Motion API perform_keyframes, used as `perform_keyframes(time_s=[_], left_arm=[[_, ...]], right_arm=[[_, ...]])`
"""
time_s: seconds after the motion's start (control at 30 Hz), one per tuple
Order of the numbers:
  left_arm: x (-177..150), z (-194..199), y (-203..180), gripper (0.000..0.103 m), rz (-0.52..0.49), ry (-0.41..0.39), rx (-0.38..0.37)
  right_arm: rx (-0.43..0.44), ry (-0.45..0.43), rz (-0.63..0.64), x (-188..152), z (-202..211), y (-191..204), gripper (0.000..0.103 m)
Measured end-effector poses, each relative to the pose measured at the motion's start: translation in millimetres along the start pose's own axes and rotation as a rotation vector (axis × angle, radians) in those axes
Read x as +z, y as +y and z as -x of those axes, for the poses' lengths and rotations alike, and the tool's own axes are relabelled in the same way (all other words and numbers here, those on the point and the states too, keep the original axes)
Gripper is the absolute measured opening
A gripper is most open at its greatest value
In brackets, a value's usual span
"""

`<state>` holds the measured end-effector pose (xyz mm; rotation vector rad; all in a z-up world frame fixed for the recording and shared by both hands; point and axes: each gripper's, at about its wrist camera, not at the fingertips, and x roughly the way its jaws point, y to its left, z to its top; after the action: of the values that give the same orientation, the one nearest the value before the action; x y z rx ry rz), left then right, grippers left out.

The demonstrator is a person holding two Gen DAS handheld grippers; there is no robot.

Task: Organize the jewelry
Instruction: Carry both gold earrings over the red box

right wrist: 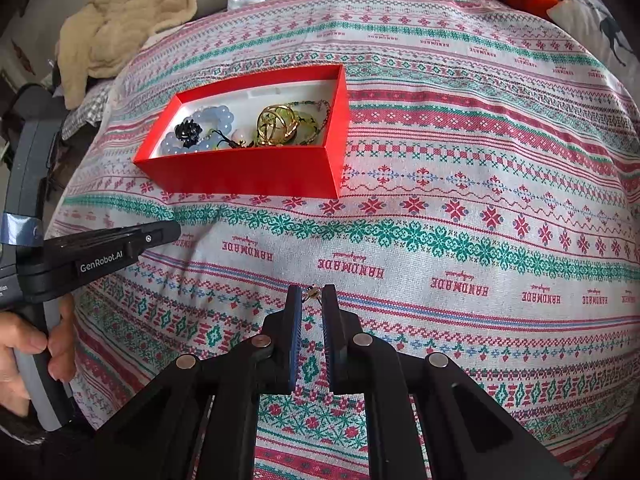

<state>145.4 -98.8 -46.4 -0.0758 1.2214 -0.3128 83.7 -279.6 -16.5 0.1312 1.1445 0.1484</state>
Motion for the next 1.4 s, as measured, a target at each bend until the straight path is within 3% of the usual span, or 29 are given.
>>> perform_keyframes(time_s=[0.43,0.73,0.93,1.3,1.4], left_arm=[[0,54,10,0.004,-0.003,-0.084,-0.12],[33,76,-6,0.004,-0.011,-0.162,-0.181],[61,56,-20,0.004,0.005,-0.159,-0.209],[88,7,-33,0.005,0.03,-0.14,-0.214],[89,4,-35,0.013,0.037,-0.134,-0.214]], right_arm=[[0.039,-0.058,-0.025,22,21,13,0.01],[0.07,-0.136,-0.086,56,37,17,0.01],[0.079,-0.156,-0.119,77,35,13,0.01],[0.074,-0.11,-0.177,94,10,-14,0.011],[0.079,-0.101,-0.174,95,7,-18,0.011]])
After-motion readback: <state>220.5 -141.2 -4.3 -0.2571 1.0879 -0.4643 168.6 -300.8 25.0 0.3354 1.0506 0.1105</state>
